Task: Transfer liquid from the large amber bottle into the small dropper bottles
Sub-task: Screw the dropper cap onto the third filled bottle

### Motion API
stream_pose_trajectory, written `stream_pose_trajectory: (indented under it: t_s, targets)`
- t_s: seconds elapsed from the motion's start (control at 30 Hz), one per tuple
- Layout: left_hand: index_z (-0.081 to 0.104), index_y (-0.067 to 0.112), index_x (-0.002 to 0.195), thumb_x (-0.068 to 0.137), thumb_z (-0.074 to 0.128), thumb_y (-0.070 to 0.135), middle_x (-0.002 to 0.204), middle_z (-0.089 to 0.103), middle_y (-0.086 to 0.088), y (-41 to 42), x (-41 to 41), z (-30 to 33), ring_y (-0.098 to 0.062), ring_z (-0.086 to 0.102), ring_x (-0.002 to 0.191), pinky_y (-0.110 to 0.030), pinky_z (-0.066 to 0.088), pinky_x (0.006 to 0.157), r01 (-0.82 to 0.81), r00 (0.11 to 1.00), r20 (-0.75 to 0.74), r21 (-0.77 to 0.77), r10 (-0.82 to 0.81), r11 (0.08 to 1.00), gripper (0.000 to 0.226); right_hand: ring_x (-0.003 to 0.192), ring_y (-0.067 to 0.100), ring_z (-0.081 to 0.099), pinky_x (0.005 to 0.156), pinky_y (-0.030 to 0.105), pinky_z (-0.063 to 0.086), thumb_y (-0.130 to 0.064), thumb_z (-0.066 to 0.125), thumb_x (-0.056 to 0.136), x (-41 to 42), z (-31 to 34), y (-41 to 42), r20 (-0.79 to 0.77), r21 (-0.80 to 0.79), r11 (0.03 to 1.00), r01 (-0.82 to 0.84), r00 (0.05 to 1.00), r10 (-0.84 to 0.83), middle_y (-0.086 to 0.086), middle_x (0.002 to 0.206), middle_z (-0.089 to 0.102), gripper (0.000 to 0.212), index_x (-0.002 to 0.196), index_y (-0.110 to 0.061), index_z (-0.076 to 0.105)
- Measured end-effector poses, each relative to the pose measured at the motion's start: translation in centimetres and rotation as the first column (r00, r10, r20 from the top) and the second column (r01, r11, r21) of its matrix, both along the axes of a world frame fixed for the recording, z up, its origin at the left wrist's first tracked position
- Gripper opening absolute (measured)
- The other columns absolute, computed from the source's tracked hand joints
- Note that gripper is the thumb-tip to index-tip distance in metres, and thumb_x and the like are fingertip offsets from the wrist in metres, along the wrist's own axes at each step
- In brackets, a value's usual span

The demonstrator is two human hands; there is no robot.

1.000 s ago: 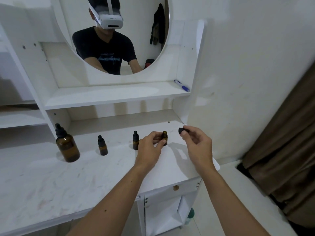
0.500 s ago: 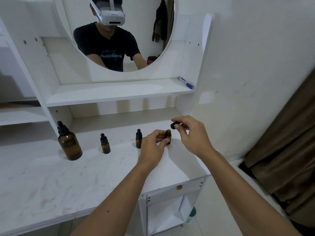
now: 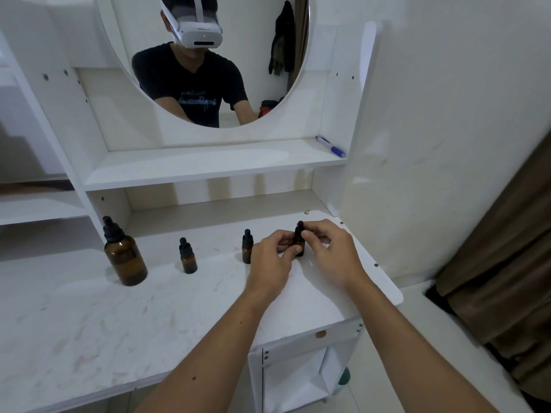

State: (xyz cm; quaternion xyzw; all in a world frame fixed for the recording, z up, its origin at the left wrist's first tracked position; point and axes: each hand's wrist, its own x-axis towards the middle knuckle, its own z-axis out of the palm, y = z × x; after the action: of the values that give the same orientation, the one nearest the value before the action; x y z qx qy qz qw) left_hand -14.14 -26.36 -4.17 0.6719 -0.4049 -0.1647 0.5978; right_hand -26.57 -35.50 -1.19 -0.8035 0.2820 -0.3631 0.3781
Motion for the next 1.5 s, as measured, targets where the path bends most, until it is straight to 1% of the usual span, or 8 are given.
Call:
stream_pose_trajectory:
  t_s: [0.23, 0.4, 0.6, 0.77, 0.93, 1.07, 1.2, 1.5]
  targets:
    - [0.074, 0.016, 0.112, 0.095, 0.071, 0.006, 0.087, 0.079, 0.008, 0.1, 0.0, 0.1, -0.003, 0.075, 0.09, -0.033, 0.061, 0.092, 0.012, 0.999, 0.046, 0.002, -0.013, 1.0, 0.02, 0.092, 0.001, 0.072, 0.085, 0.012, 0.053, -0.019, 0.08, 0.094, 0.4, -0.6, 0.3, 0.115, 0.159, 0.987, 0.012, 0.993, -0.03, -0.008, 0.099, 0.077, 0.014, 0.104, -0.024, 0.071]
    - [0.074, 0.015, 0.111, 0.094, 0.073, 0.007, 0.091, 0.079, 0.008, 0.1, -0.1, 0.3, -0.002, 0.075, 0.092, -0.03, 0.06, 0.094, 0.004, 0.999, 0.05, 0.004, -0.005, 1.0, 0.019, 0.099, 0.003, 0.071, 0.092, 0.014, 0.053, -0.013, 0.073, 0.099, 0.3, -0.7, 0.2, 0.192, 0.101, 0.995, -0.008, 0.981, -0.011, -0.003, 0.112, 0.073, 0.025, 0.122, -0.022, 0.072]
    - [0.074, 0.013, 0.112, 0.093, 0.074, 0.006, 0.089, 0.08, 0.005, 0.2, -0.1, 0.4, -0.005, 0.076, 0.091, -0.034, 0.061, 0.093, 0.009, 0.999, 0.037, 0.002, -0.009, 1.0, 0.02, 0.098, 0.012, 0.075, 0.094, 0.026, 0.058, -0.016, 0.082, 0.092, 0.3, -0.8, -0.3, 0.19, 0.211, 0.977, -0.025, 0.982, -0.015, -0.001, 0.104, 0.078, 0.016, 0.107, -0.015, 0.074]
    - [0.075, 0.014, 0.112, 0.092, 0.076, 0.008, 0.094, 0.08, 0.007, 0.3, 0.0, 0.3, -0.004, 0.075, 0.095, -0.033, 0.06, 0.095, 0.0, 0.999, 0.034, 0.012, 0.0, 1.0, 0.021, 0.103, 0.014, 0.073, 0.097, 0.025, 0.056, -0.012, 0.07, 0.101, 0.2, -0.7, -0.3, 0.196, 0.171, 0.985, -0.036, 0.981, 0.002, -0.003, 0.118, 0.073, 0.023, 0.122, -0.019, 0.076]
    - [0.075, 0.013, 0.109, 0.093, 0.072, 0.004, 0.086, 0.08, 0.005, 0.3, -0.1, 0.4, -0.002, 0.076, 0.088, -0.029, 0.061, 0.091, -0.001, 0.999, 0.039, 0.007, 0.001, 1.0, 0.019, 0.093, 0.01, 0.072, 0.087, 0.022, 0.055, -0.022, 0.084, 0.091, 0.3, -1.0, -0.2, 0.174, 0.3, 0.953, -0.034, 0.985, -0.019, 0.0, 0.108, 0.072, 0.03, 0.113, -0.021, 0.064]
    - [0.075, 0.014, 0.111, 0.093, 0.075, 0.007, 0.091, 0.08, 0.007, 0.2, 0.0, 0.4, -0.003, 0.075, 0.092, -0.031, 0.061, 0.093, 0.004, 0.999, 0.036, 0.006, -0.004, 1.0, 0.02, 0.105, 0.015, 0.072, 0.095, 0.024, 0.055, -0.015, 0.072, 0.1, 0.3, -1.1, -0.3, 0.162, 0.172, 0.984, -0.05, 0.987, 0.022, 0.0, 0.12, 0.067, 0.022, 0.122, -0.02, 0.072]
    - [0.074, 0.012, 0.11, 0.094, 0.072, 0.003, 0.086, 0.08, 0.006, 0.3, -0.1, 0.4, -0.003, 0.076, 0.088, -0.031, 0.061, 0.091, 0.011, 0.999, 0.042, -0.002, -0.011, 1.0, 0.019, 0.098, 0.012, 0.071, 0.088, 0.021, 0.055, -0.022, 0.081, 0.093, 0.4, -1.0, -0.2, 0.161, 0.282, 0.959, -0.039, 0.987, -0.008, -0.002, 0.113, 0.071, 0.026, 0.113, -0.019, 0.065]
    - [0.075, 0.013, 0.11, 0.092, 0.074, 0.005, 0.089, 0.08, 0.005, 0.2, -0.1, 0.3, -0.006, 0.077, 0.089, -0.034, 0.061, 0.092, 0.012, 0.999, 0.035, -0.01, -0.012, 1.0, 0.02, 0.105, 0.017, 0.074, 0.095, 0.027, 0.058, -0.014, 0.076, 0.097, 0.4, -1.2, -0.5, 0.186, 0.26, 0.964, -0.061, 0.982, 0.012, 0.002, 0.112, 0.078, 0.021, 0.118, -0.016, 0.073]
